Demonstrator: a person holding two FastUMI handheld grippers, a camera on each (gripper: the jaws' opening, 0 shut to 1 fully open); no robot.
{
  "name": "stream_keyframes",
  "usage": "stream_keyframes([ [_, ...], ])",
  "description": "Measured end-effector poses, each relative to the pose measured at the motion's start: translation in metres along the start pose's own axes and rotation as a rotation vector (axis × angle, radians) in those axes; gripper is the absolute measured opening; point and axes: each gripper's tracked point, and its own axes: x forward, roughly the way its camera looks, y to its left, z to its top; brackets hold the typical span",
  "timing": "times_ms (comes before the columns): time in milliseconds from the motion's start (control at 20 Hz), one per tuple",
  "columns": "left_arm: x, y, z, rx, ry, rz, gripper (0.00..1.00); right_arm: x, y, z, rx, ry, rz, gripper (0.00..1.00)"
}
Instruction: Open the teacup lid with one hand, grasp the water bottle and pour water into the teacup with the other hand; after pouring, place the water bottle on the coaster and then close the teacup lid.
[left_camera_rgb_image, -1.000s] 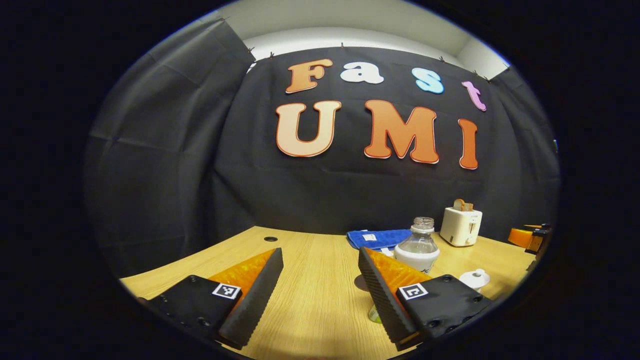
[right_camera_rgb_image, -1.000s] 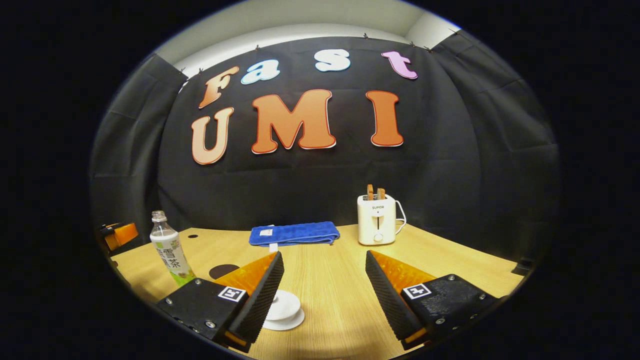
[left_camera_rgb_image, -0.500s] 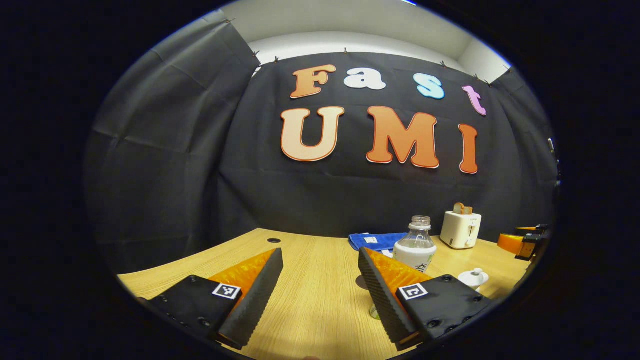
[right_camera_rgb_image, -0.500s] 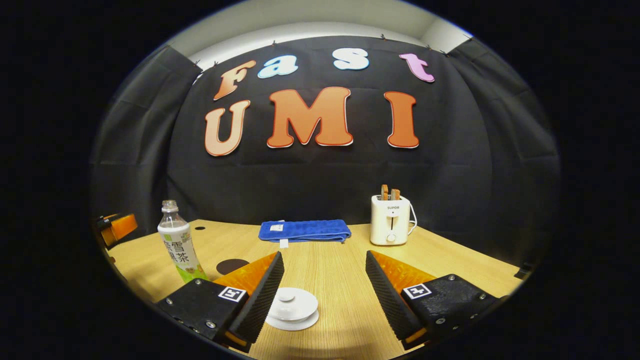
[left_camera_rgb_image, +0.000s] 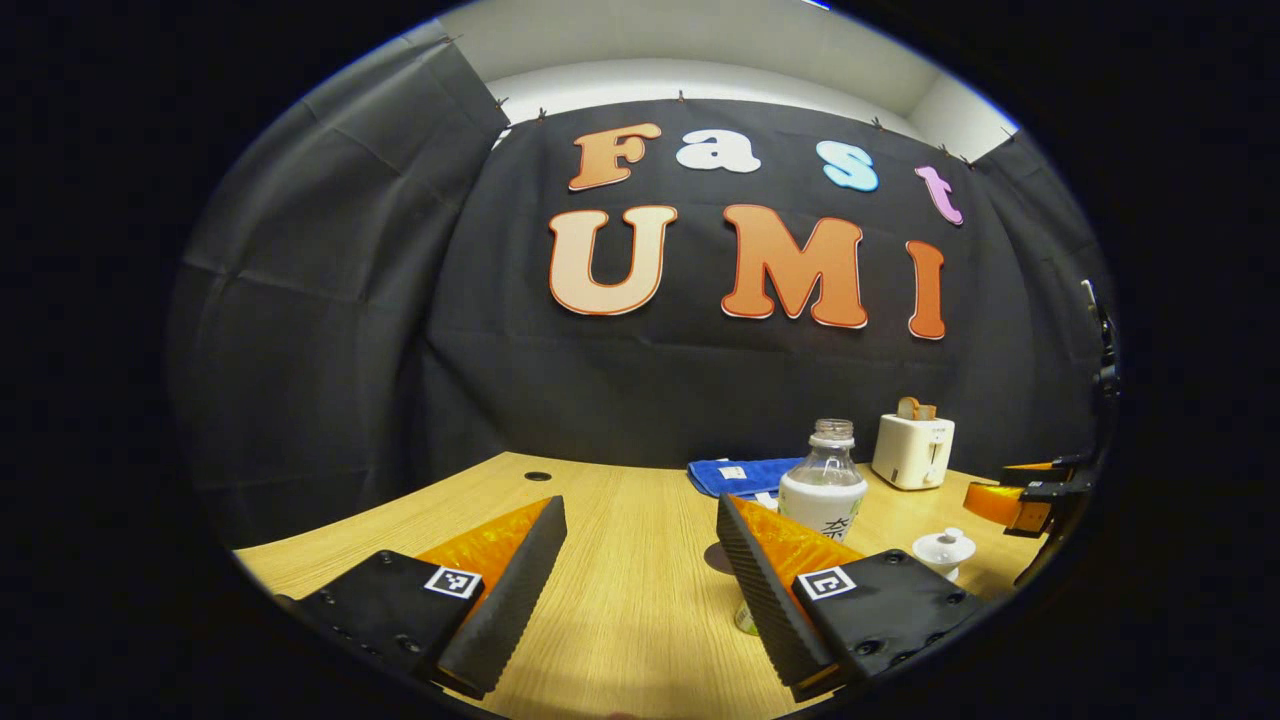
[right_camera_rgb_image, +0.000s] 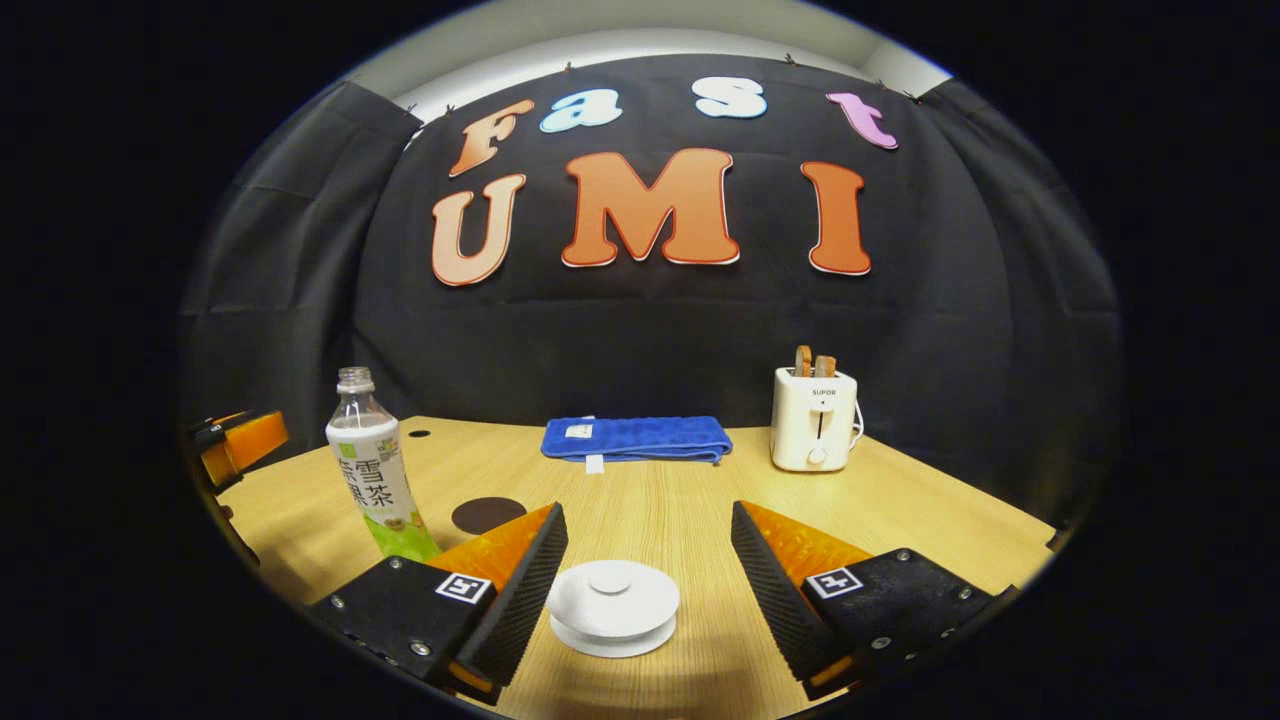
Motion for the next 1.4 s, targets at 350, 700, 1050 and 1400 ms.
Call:
stream_keyframes([
  [350, 0.001, -0.003, 0.001, 0.027, 0.005, -0.004, 0.99, 0.015, 0.017, -0.028, -0.049, 0.093, 0.016, 0.99],
  [700, 0.004, 0.000, -0.004, 0.033, 0.018, 0.005, 0.99, 0.022, 0.024, -0.048, -0.054, 0.159, 0.045, 0.76],
  [1050, 0.005, 0.000, -0.006, 0.041, 0.026, 0.008, 0.99, 0.025, 0.026, -0.052, -0.014, 0.170, 0.059, 0.52],
  [1400, 0.005, 0.003, -0.004, 0.047, 0.025, 0.019, 0.99, 0.027, 0.019, -0.050, 0.017, 0.169, 0.039, 0.23],
])
